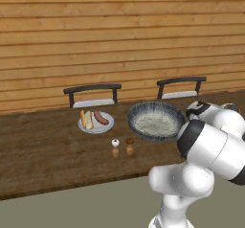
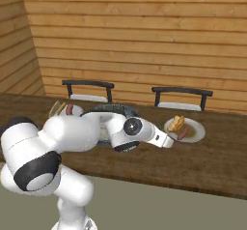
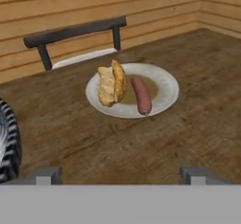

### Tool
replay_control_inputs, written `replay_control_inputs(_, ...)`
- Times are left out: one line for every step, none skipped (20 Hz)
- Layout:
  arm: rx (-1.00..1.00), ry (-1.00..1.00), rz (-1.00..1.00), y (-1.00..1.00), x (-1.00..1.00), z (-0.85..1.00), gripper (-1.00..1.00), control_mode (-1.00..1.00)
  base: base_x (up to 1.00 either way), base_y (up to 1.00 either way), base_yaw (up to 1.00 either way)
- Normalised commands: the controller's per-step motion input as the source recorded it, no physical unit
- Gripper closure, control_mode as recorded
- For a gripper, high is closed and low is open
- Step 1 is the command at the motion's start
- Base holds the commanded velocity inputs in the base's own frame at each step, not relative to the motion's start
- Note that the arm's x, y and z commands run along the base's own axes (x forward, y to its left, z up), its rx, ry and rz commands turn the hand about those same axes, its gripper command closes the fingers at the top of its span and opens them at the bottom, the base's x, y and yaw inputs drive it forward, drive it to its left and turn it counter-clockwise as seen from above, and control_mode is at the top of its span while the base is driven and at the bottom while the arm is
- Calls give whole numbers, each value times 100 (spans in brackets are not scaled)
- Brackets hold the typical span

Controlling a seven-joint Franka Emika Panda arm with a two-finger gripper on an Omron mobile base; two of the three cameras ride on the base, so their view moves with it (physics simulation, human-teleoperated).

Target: Place one bun and one sausage from the bowl on each plate.

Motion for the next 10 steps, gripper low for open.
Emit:
replay_control_inputs(8,24,0,-1,0,100,-100,-100,0,0,0)
replay_control_inputs(8,25,0,-1,0,100,-100,-100,0,0,0)
replay_control_inputs(11,26,0,-10,0,100,-100,-100,0,0,0)
replay_control_inputs(12,29,0,-7,0,100,-100,-100,0,0,0)
replay_control_inputs(13,30,0,-6,0,100,-100,-100,0,0,0)
replay_control_inputs(13,32,0,-7,0,100,-100,-100,0,0,0)
replay_control_inputs(15,32,0,-4,0,100,-100,-100,0,0,0)
replay_control_inputs(14,32,0,0,-11,100,-100,-100,0,0,0)
replay_control_inputs(12,30,4,0,-46,100,-100,-100,0,0,0)
replay_control_inputs(9,27,7,14,-83,100,-100,-100,0,0,0)
